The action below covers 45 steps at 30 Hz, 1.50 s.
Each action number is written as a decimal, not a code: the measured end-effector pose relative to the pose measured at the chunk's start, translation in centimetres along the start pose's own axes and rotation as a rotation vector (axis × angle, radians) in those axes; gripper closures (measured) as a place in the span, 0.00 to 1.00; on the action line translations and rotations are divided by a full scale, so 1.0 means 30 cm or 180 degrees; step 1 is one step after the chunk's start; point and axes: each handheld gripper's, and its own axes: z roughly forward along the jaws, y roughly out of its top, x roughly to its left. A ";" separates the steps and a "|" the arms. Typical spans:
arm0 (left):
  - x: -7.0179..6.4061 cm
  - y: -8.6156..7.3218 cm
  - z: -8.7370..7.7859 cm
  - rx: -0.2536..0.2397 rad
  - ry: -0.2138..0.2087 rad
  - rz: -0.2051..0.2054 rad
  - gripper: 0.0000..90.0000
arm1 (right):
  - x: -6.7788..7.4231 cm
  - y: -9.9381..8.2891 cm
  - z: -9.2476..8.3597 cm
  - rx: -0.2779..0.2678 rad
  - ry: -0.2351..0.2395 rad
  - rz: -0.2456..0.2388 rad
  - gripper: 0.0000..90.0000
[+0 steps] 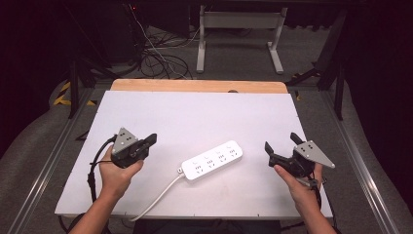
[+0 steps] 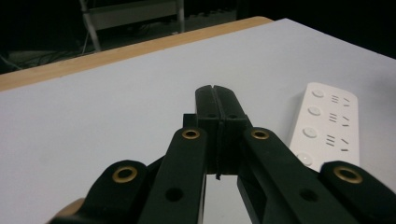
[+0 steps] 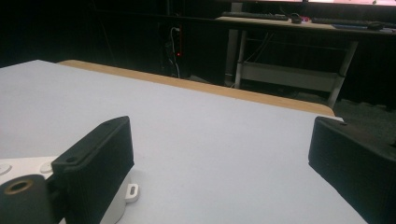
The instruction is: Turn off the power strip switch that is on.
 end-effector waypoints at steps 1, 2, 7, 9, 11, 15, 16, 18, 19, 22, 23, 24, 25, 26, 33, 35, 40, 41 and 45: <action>-0.015 0.004 0.010 0.0012 -0.0046 0.0027 1.00 | 0.000 0.000 0.000 0.0001 0.0001 0.0000 0.08; -0.031 0.009 0.022 0.0040 -0.0100 0.0092 1.00 | 0.001 0.000 -0.001 0.0007 0.0010 0.0004 0.08; -0.068 0.019 0.058 0.0138 -0.0226 0.0100 1.00 | 0.002 0.000 0.000 0.0006 0.0023 0.0004 0.08; -0.077 0.025 0.079 0.0188 -0.0245 0.0125 1.00 | 0.001 0.001 0.002 0.0012 0.0028 0.0004 0.08; -0.090 0.029 0.099 0.0249 -0.0261 0.0147 1.00 | 0.002 0.001 0.004 0.0019 0.0038 0.0005 0.08; -0.124 0.034 0.149 0.0358 -0.0348 0.0236 1.00 | 0.007 0.001 0.009 0.0028 0.0053 0.0003 0.08; -0.131 0.036 0.157 0.0377 -0.0371 0.0273 1.00 | 0.007 0.001 0.010 0.0030 0.0059 -0.0004 0.08; -0.158 0.040 0.182 0.0448 -0.0438 0.0363 1.00 | 0.007 0.001 0.011 0.0032 0.0064 -0.0011 0.08; -0.169 0.041 0.194 0.0478 -0.0466 0.0392 1.00 | 0.007 0.001 0.011 0.0033 0.0065 -0.0007 0.08; -0.198 0.041 0.230 0.0623 -0.0576 0.0482 1.00 | 0.006 0.001 0.010 0.0036 0.0061 -0.0005 0.08; -0.204 0.039 0.242 0.0687 -0.0621 0.0510 1.00 | 0.006 0.001 0.010 0.0040 0.0061 -0.0002 0.08; -0.210 0.036 0.253 0.0745 -0.0633 0.0536 1.00 | 0.006 0.001 0.010 0.0041 0.0062 -0.0003 0.08; -0.214 0.034 0.261 0.0792 -0.0654 0.0551 1.00 | 0.006 0.001 0.010 0.0048 0.0059 0.0001 0.08; -0.219 0.030 0.272 0.0860 -0.0674 0.0578 1.00 | 0.007 0.000 0.010 0.0051 0.0065 0.0003 0.08; -0.215 0.011 0.304 0.1198 -0.0753 0.0585 1.00 | 0.010 -0.001 0.015 0.0076 0.0097 0.0002 0.08; -0.214 0.007 0.310 0.1250 -0.0763 0.0582 1.00 | 0.011 -0.001 0.016 0.0089 0.0102 0.0008 0.08; -0.221 -0.004 0.323 0.1382 -0.0769 0.0614 1.00 | 0.013 -0.001 0.017 0.0096 0.0096 -0.0008 0.08; -0.223 -0.007 0.326 0.1395 -0.0773 0.0629 1.00 | 0.013 -0.001 0.017 0.0098 0.0102 0.0000 0.08; -0.223 -0.009 0.327 0.1411 -0.0783 0.0630 1.00 | 0.012 -0.001 0.016 0.0104 0.0096 -0.0001 0.08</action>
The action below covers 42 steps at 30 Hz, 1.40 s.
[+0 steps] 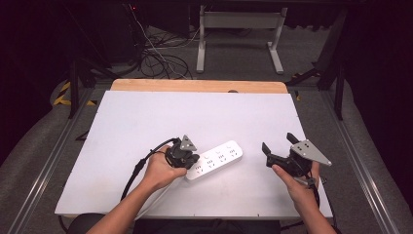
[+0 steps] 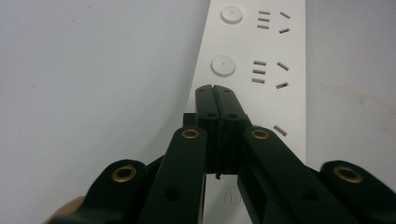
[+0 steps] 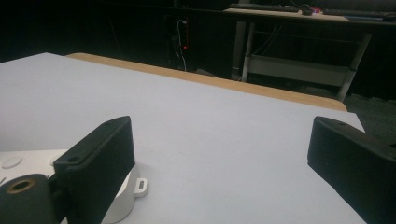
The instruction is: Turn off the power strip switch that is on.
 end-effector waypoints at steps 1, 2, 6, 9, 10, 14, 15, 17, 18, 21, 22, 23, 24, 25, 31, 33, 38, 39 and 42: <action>0.000 -0.001 0.001 0.0007 -0.0012 0.0000 1.00 | 0.000 -0.001 0.001 0.0004 -0.0002 -0.0002 0.08; -0.002 -0.001 0.002 0.0013 -0.0019 0.0010 1.00 | 0.000 -0.001 0.001 0.0007 -0.0004 -0.0001 0.08; -0.005 -0.003 0.005 0.0022 0.0005 0.0013 1.00 | 0.001 0.000 0.001 0.0020 -0.0002 -0.0004 0.08; 0.000 -0.006 0.004 0.0002 -0.0024 -0.0025 1.00 | 0.002 -0.001 0.002 0.0033 -0.0001 0.0005 0.08; 0.002 -0.007 0.004 -0.0001 -0.0036 -0.0047 1.00 | 0.003 -0.002 0.003 0.0044 -0.0002 0.0017 0.08; 0.003 -0.009 0.005 -0.0008 -0.0040 -0.0063 1.00 | 0.002 -0.002 0.003 0.0055 -0.0007 0.0011 0.08; 0.003 -0.009 0.005 -0.0008 -0.0037 -0.0062 1.00 | 0.003 -0.002 0.003 0.0052 -0.0004 0.0009 0.08; 0.003 -0.009 0.004 -0.0010 -0.0048 -0.0065 1.00 | 0.003 -0.003 0.004 0.0059 -0.0006 0.0001 0.08; 0.003 -0.010 0.004 -0.0012 -0.0044 -0.0071 1.00 | 0.003 -0.003 0.004 0.0057 -0.0004 0.0003 0.08; 0.006 -0.012 0.004 -0.0023 -0.0063 -0.0093 1.00 | 0.003 -0.003 0.004 0.0056 -0.0005 0.0011 0.08; 0.007 -0.012 0.004 -0.0022 -0.0071 -0.0100 1.00 | 0.004 -0.003 0.004 0.0057 -0.0007 0.0013 0.08; 0.007 -0.012 0.004 -0.0021 -0.0068 -0.0099 1.00 | 0.005 -0.003 0.004 0.0051 0.0003 0.0016 0.08; 0.007 -0.012 0.004 -0.0021 -0.0068 -0.0099 1.00 | 0.005 -0.003 0.004 0.0055 0.0008 0.0022 0.08; 0.007 -0.012 0.004 -0.0021 -0.0067 -0.0102 1.00 | 0.006 -0.003 0.004 0.0059 0.0009 0.0022 0.08; 0.005 -0.013 0.004 -0.0020 -0.0053 -0.0119 1.00 | 0.008 -0.004 0.003 0.0074 0.0008 0.0044 0.08; 0.007 -0.014 0.004 -0.0020 -0.0069 -0.0142 1.00 | 0.007 -0.004 0.004 0.0080 0.0003 0.0044 0.08; 0.003 -0.012 0.006 -0.0015 -0.0050 -0.0160 1.00 | 0.008 -0.004 0.005 0.0079 0.0010 0.0045 0.09; 0.003 -0.012 0.006 -0.0013 -0.0050 -0.0170 1.00 | 0.009 -0.004 0.004 0.0075 0.0006 0.0043 0.09; 0.005 -0.012 0.008 0.0008 -0.0062 -0.0194 1.00 | 0.008 -0.004 0.003 0.0082 0.0007 0.0046 0.09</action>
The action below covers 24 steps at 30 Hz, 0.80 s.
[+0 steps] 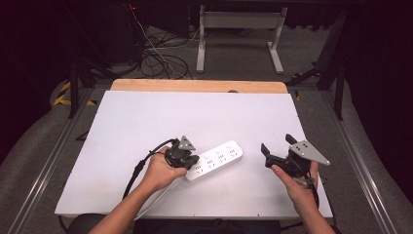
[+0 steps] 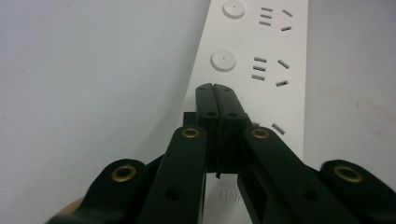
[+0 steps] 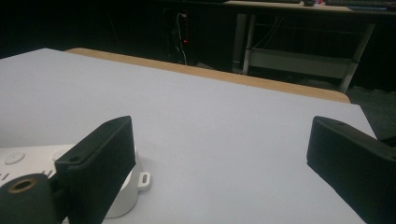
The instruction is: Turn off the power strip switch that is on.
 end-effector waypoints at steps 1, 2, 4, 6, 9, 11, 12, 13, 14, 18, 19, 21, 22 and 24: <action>-0.001 0.000 0.000 0.0000 0.0004 0.0004 1.00 | -0.001 0.000 0.000 0.0013 -0.0018 0.0004 0.09; -0.003 0.001 -0.001 0.0014 0.0018 0.0016 1.00 | -0.001 0.000 0.000 0.0013 -0.0018 0.0004 0.09; -0.007 0.002 0.000 0.0018 0.0038 0.0049 1.00 | -0.001 -0.001 0.000 0.0021 -0.0022 0.0013 0.09; -0.009 0.001 0.000 0.0016 0.0049 0.0055 1.00 | -0.001 -0.002 0.000 0.0026 -0.0016 0.0006 0.09; -0.008 0.001 -0.001 0.0017 0.0044 0.0061 1.00 | 0.001 -0.001 0.000 0.0015 -0.0005 0.0004 0.09; -0.007 0.001 -0.001 0.0016 0.0037 0.0061 1.00 | 0.001 -0.001 0.001 0.0021 0.0002 -0.0003 0.09; -0.007 0.001 -0.001 0.0015 0.0036 0.0062 1.00 | 0.001 -0.001 0.001 0.0021 0.0002 -0.0003 0.09; -0.007 0.001 -0.001 0.0016 0.0036 0.0062 1.00 | 0.001 -0.001 0.002 0.0022 0.0001 -0.0002 0.09; -0.007 0.001 -0.001 0.0017 0.0035 0.0064 1.00 | 0.000 -0.001 0.002 0.0022 0.0000 0.0000 0.09; -0.007 0.001 -0.001 0.0016 0.0038 0.0066 1.00 | 0.000 -0.001 0.001 0.0025 0.0001 0.0001 0.09; -0.008 0.001 -0.001 0.0018 0.0040 0.0069 1.00 | 0.000 -0.001 0.001 0.0023 0.0003 0.0000 0.09; -0.007 0.001 -0.001 0.0014 0.0039 0.0063 1.00 | 0.001 0.000 0.001 0.0027 0.0004 -0.0008 0.09; -0.007 0.001 -0.001 0.0016 0.0034 0.0065 1.00 | 0.001 0.000 0.001 0.0027 0.0005 -0.0006 0.09; -0.007 0.001 -0.001 0.0016 0.0034 0.0071 1.00 | 0.001 -0.001 0.001 0.0026 0.0005 0.0002 0.10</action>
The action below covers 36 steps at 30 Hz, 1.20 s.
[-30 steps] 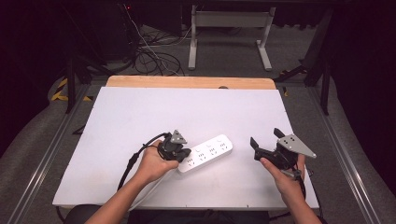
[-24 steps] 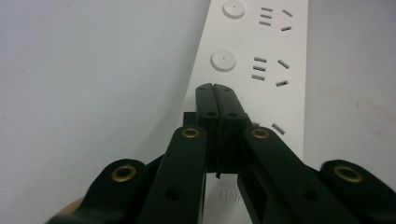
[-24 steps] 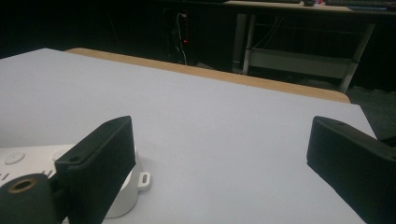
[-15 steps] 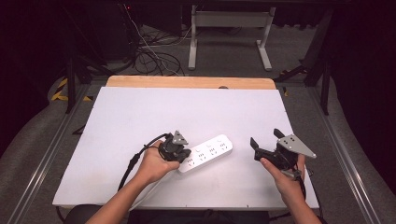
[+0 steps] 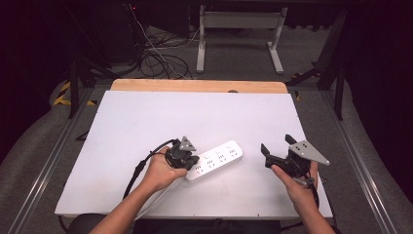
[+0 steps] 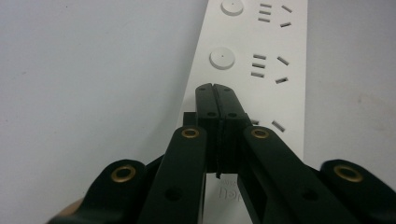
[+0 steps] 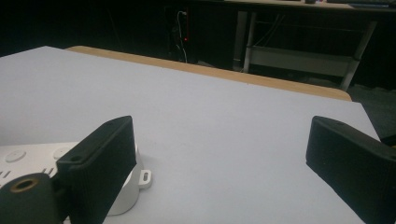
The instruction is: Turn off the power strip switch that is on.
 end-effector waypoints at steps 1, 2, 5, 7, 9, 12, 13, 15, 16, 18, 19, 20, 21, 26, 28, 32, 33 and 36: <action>0.000 0.000 0.000 0.0001 0.0000 0.0003 1.00 | 0.000 0.000 0.000 0.0001 -0.0001 0.0003 0.10; 0.000 0.000 0.000 0.0000 0.0000 0.0005 1.00 | 0.000 0.000 0.000 0.0000 0.0002 0.0003 0.10; 0.000 0.000 0.000 -0.0003 -0.0003 0.0004 1.00 | 0.000 0.000 0.000 0.0000 0.0000 0.0001 0.10; 0.001 -0.001 0.000 -0.0007 -0.0004 0.0008 1.00 | 0.001 0.000 0.001 -0.0002 0.0007 0.0000 0.10; 0.000 -0.001 -0.001 -0.0008 0.0011 0.0025 1.00 | 0.001 0.000 0.001 0.0003 0.0010 -0.0004 0.10; -0.006 -0.004 0.000 -0.0044 0.0042 0.0017 1.00 | 0.002 0.000 0.002 0.0007 0.0006 -0.0006 0.10; -0.010 -0.004 0.000 -0.0042 0.0075 0.0026 1.00 | 0.002 0.000 0.002 0.0014 0.0007 0.0002 0.10; -0.020 -0.004 0.001 -0.0043 0.0130 0.0046 1.00 | 0.002 0.000 0.003 0.0015 0.0011 0.0003 0.10; -0.021 -0.004 0.001 -0.0044 0.0138 0.0041 1.00 | 0.001 0.000 0.004 0.0011 0.0006 -0.0001 0.10; -0.018 -0.006 0.001 -0.0062 0.0117 -0.0003 1.00 | 0.002 0.000 0.005 0.0014 0.0008 -0.0001 0.10; -0.014 -0.006 0.000 -0.0064 0.0107 -0.0013 1.00 | 0.001 0.000 0.006 0.0012 0.0009 -0.0011 0.10; -0.011 -0.005 -0.005 -0.0112 0.0073 -0.0056 1.00 | 0.002 0.000 0.006 0.0012 0.0011 -0.0011 0.10; -0.009 -0.003 -0.008 -0.0084 0.0045 -0.0061 1.00 | 0.002 0.000 0.006 0.0010 0.0014 -0.0012 0.10; -0.017 -0.006 -0.006 -0.0098 -0.0027 -0.0069 1.00 | 0.002 0.000 0.006 0.0011 0.0012 -0.0013 0.10; -0.028 -0.007 -0.002 -0.0089 -0.0052 -0.0051 1.00 | 0.003 0.001 0.006 0.0011 0.0016 -0.0016 0.10; -0.043 -0.008 -0.001 -0.0113 0.0069 0.0051 1.00 | 0.003 0.001 0.005 0.0005 0.0025 -0.0020 0.10; -0.041 -0.008 -0.001 -0.0118 0.0043 0.0016 1.00 | 0.002 0.001 0.005 0.0005 0.0026 -0.0019 0.10; -0.033 -0.011 -0.001 -0.0135 -0.0016 -0.0034 1.00 | 0.001 0.001 0.004 0.0005 0.0022 -0.0017 0.10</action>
